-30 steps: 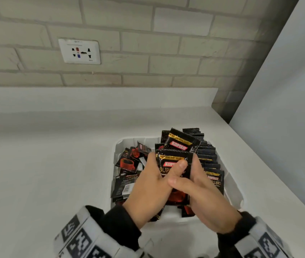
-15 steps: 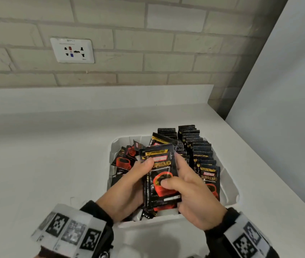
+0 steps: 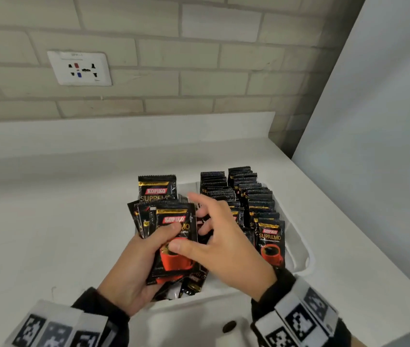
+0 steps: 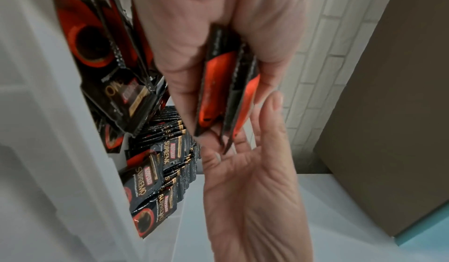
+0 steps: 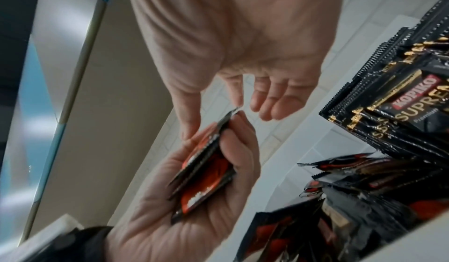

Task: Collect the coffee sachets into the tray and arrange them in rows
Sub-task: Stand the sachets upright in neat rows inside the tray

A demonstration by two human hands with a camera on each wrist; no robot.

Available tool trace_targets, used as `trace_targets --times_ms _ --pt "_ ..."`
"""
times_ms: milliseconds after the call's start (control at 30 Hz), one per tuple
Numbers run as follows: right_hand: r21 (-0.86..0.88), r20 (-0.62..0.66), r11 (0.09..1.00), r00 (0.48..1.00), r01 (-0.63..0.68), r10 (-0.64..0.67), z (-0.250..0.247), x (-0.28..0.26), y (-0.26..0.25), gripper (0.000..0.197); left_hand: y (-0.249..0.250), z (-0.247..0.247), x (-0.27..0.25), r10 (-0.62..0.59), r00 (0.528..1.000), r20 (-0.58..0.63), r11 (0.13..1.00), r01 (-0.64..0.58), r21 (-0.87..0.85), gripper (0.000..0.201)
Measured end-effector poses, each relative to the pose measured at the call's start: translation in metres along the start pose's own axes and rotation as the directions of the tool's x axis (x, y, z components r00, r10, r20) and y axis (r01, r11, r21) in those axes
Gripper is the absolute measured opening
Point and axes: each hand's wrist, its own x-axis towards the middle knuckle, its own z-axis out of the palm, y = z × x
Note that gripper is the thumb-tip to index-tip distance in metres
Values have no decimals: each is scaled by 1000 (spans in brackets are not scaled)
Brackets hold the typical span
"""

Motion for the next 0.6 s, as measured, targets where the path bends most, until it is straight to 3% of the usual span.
trace_targets --times_ms 100,233,400,467,600 --pt "35 -10 999 1000 5 -5 0 1 4 64 -3 1 0 14 1000 -6 998 -14 54 43" --pt "-48 87 999 996 -8 12 -9 5 -7 56 8 -4 -5 100 994 -41 992 -96 83 30" --pt "-264 165 961 977 -88 135 -37 44 -35 44 37 -25 -9 227 947 -225 972 -207 111 19" --pt "-379 227 919 953 -103 200 -39 68 -38 40 41 -30 -13 219 944 -246 974 -196 117 18" --pt "-581 282 805 897 -123 341 -17 119 -28 33 36 -38 -26 70 972 -223 986 -33 164 31"
